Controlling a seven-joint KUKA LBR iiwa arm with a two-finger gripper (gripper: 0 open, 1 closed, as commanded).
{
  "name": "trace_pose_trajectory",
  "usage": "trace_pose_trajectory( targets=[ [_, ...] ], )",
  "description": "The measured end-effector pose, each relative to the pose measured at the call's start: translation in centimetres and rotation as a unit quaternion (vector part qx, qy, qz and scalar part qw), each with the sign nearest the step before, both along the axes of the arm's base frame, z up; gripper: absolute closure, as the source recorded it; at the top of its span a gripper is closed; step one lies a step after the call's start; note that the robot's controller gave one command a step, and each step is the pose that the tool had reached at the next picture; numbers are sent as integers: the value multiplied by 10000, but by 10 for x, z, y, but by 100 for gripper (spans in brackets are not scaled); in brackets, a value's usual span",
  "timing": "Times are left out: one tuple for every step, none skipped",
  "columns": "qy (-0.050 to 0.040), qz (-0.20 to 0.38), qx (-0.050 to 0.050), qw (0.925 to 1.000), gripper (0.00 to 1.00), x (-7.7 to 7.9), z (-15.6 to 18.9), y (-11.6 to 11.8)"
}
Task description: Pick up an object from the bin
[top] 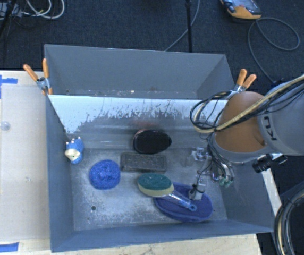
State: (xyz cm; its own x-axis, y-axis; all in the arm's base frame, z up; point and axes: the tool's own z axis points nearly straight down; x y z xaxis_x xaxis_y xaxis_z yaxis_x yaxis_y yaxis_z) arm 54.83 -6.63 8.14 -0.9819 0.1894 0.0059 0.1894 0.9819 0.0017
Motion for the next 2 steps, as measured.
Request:
trace_pose_trajectory(
  targets=[
    [-27,20,-4,10000,100,4,-26,0],
    [-33,27,-5,10000,100,3,-25,0]
  ],
)
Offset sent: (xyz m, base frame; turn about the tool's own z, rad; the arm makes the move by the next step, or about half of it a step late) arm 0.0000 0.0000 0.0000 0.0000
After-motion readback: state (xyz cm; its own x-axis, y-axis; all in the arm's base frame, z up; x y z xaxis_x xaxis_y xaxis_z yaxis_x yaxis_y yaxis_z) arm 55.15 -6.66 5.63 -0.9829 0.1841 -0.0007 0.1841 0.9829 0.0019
